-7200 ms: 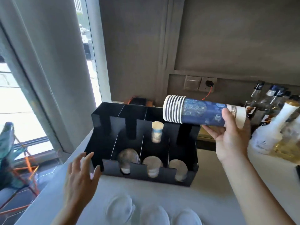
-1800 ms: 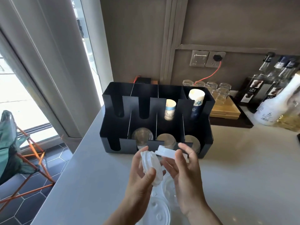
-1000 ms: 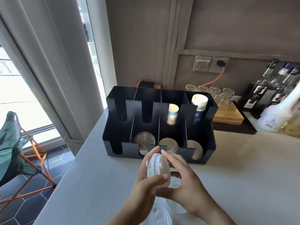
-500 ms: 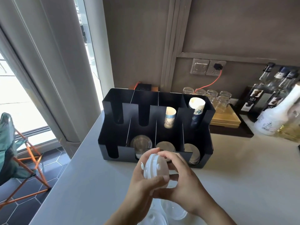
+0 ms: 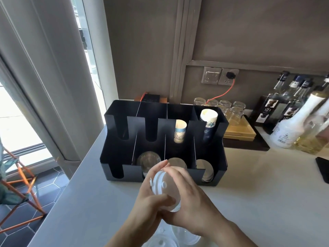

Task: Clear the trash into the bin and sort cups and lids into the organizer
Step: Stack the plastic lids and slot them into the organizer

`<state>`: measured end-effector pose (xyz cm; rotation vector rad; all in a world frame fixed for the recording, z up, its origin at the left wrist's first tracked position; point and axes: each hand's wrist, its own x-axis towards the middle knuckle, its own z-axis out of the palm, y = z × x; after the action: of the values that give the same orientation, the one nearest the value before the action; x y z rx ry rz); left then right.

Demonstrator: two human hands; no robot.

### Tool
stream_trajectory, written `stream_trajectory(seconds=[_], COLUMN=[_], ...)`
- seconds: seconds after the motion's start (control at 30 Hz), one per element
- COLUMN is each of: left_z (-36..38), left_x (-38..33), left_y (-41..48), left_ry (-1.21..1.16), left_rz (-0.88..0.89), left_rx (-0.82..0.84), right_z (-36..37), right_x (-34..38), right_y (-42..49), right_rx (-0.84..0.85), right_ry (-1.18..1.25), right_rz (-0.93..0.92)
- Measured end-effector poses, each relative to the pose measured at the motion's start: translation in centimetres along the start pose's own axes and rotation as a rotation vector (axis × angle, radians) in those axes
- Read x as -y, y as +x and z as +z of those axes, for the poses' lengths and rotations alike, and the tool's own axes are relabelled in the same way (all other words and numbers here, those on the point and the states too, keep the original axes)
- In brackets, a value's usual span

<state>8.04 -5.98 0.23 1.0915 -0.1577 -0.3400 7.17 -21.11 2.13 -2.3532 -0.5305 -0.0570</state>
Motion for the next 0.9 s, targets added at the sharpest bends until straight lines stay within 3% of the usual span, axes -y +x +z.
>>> stream_trajectory(seconds=[0.23, 0.43, 0.57, 0.67, 0.77, 0.9], left_z=[-0.2, -0.1, 0.2, 1.0, 2.4, 3.1], left_x=[-1.1, -2.2, -1.4, -0.3, 0.8, 1.0], left_y=[0.8, 1.4, 1.7, 1.7, 1.6, 1.6], left_ry=[-0.113, 0.171, 0.132, 0.071, 0.109, 0.087], left_rz=[-0.110, -0.185, -0.156, -0.126, -0.065, -0.051], left_rx=[0.018, 0.119, 0.011, -0.083, -0.182, -0.172], right_z=[-2.2, -4.9, -5.0, -4.1, -3.1, -3.3], right_x=[-0.5, -1.8, -2.2, -2.0, -2.3, -3.3], right_y=[-0.4, 0.0, -0.1, -0.2, 0.1, 0.1], right_rx=[0.063, 0.147, 0.197, 0.081, -0.039, 0.017], right_ry=[-0.265, -0.454, -0.293, -0.203, -0.349, -0.424], right_rz=[-0.142, -0.219, -0.088, 0.043, 0.032, -0.005])
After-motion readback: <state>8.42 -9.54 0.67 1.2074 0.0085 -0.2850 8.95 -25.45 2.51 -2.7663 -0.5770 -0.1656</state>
